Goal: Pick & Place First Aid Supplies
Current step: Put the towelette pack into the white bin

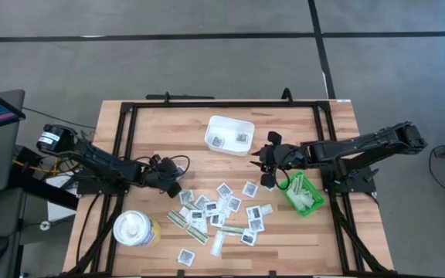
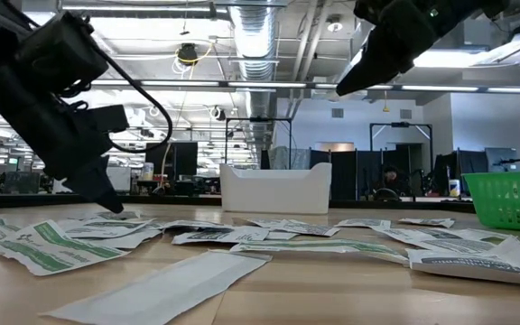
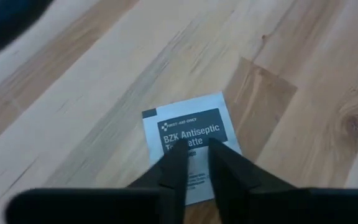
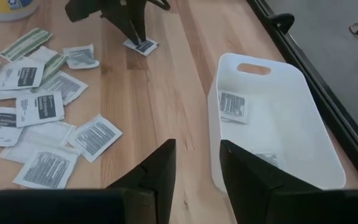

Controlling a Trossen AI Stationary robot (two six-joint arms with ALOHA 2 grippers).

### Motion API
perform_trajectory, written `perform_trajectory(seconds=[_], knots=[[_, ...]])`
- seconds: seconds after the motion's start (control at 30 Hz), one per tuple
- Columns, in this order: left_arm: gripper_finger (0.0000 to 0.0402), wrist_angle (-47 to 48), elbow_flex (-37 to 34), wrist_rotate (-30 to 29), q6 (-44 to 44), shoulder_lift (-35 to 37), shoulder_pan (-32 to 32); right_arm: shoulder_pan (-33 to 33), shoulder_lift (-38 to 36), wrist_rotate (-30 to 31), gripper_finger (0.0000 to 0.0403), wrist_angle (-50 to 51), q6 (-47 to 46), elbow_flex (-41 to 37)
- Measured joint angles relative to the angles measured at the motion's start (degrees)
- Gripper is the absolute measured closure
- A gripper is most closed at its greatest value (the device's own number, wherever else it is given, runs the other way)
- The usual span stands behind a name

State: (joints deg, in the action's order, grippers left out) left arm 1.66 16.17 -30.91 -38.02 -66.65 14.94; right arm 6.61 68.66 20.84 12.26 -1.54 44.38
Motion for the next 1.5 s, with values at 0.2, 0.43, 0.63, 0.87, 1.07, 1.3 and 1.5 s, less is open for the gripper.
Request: perform_trajectory(seconds=[0.2,0.43,0.63,0.87,1.07,1.3,1.5], knots=[[0.0395,-9.26,-2.3,-1.74,3.97,-0.22,0.15,-0.03,0.0,0.0,0.0284,-2.24,0.63,0.0],[0.0397,-16.13,-2.39,-1.13,11.21,-0.26,0.02,-0.04,0.0,0.0,0.0284,-2.24,-0.85,0.0],[0.0395,-18.02,-2.36,-1.24,14.23,-0.26,0.04,-0.04,0.0,-0.02,0.0284,-2.06,-5.65,0.0],[0.0338,-16.11,-2.28,-4.49,13.95,-0.2,-3.47,0.94,0.02,-0.02,0.0284,-0.95,-6.49,0.0],[0.0278,-12.27,-2.25,4.46,7.73,-0.14,-6.45,1.66,0.02,-0.02,0.0284,-0.51,-5.76,0.0],[0.0249,-11.57,-2.17,5.43,7.02,-0.07,-5.95,0.74,0.02,-0.02,0.0284,-0.73,-5.4,0.0],[0.0254,-11.82,-2.19,5.42,6.56,-0.07,-4.99,-0.96,0.02,-0.02,0.0284,-0.74,-5.4,0.0]])
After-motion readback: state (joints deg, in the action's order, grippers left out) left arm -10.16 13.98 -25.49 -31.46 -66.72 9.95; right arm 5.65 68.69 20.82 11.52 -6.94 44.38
